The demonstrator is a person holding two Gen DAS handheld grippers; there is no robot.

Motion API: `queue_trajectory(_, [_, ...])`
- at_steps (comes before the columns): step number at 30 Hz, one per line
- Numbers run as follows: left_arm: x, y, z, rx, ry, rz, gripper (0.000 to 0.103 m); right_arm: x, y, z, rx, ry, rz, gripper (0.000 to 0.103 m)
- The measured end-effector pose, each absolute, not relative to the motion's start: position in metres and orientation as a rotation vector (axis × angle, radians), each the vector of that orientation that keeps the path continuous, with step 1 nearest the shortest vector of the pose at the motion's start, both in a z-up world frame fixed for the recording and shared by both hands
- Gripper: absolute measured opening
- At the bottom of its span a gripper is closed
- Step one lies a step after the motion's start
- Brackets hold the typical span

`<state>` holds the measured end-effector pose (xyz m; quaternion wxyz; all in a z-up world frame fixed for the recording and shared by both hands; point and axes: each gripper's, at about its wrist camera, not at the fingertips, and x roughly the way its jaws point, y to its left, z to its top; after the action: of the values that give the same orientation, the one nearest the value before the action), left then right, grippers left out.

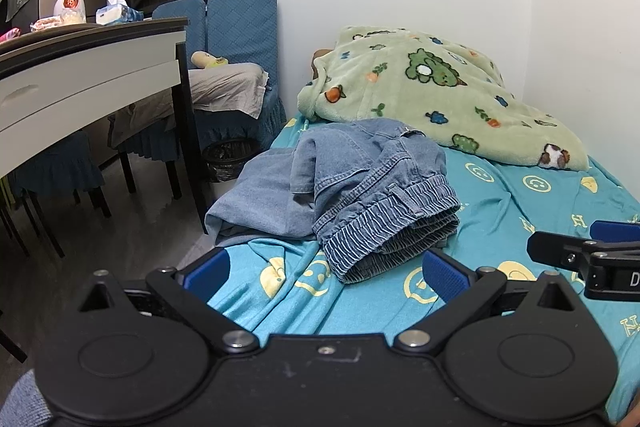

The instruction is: Fold clothes

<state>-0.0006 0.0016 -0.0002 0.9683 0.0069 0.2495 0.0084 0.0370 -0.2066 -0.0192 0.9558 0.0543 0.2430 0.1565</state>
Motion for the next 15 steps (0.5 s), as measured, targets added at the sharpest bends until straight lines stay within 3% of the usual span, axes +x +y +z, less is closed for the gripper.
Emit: queue_trajectory(15, [0.0005, 0.0003, -0.0005, 0.018, 0.508, 0.016, 0.103, 0.0377, -0.2072, -0.0204, 0.114, 0.496, 0.314, 0.103])
